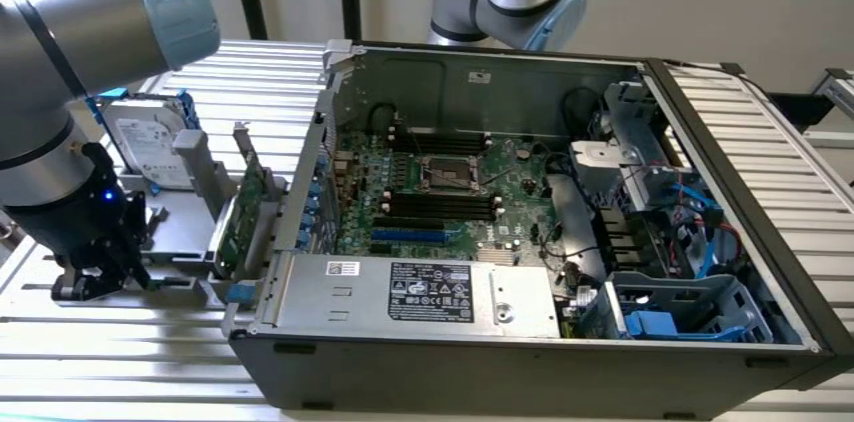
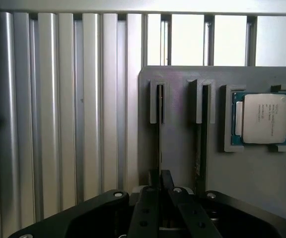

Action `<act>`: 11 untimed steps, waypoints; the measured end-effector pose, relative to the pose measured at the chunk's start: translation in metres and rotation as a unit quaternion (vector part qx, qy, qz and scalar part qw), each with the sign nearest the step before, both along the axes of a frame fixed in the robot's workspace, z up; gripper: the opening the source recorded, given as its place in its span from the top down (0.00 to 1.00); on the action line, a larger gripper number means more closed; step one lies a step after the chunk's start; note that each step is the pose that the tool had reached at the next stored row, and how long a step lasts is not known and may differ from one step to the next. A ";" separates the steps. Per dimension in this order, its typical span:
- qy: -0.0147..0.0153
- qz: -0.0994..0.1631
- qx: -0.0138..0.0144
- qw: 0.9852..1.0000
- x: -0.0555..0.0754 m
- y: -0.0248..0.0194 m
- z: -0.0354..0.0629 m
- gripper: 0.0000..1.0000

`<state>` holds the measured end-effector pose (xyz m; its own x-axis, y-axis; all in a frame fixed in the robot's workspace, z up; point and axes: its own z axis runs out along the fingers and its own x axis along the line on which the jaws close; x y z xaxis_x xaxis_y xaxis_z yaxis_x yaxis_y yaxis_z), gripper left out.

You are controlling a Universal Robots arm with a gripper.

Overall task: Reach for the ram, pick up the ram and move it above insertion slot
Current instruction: 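Pick up the ram and move it above insertion slot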

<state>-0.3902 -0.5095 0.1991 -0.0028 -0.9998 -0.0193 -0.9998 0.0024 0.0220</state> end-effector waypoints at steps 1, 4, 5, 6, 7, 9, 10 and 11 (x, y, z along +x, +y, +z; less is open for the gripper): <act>0.000 0.000 0.000 1.000 0.000 0.0000 0.0000 0.87; 0.000 0.000 0.000 1.000 0.000 0.0000 0.0000 0.87; 0.000 0.000 0.000 1.000 0.000 0.0000 0.0001 0.87; 0.000 0.000 0.000 1.000 0.000 0.0001 0.0003 0.87; 0.000 0.000 0.000 1.000 0.000 0.0000 0.0009 0.87; 0.000 0.000 0.000 1.000 0.000 0.0000 0.0030 0.87; 0.000 0.000 0.000 1.000 0.000 0.0000 0.0043 0.87; 0.000 0.000 0.000 1.000 0.000 0.0000 0.0056 0.87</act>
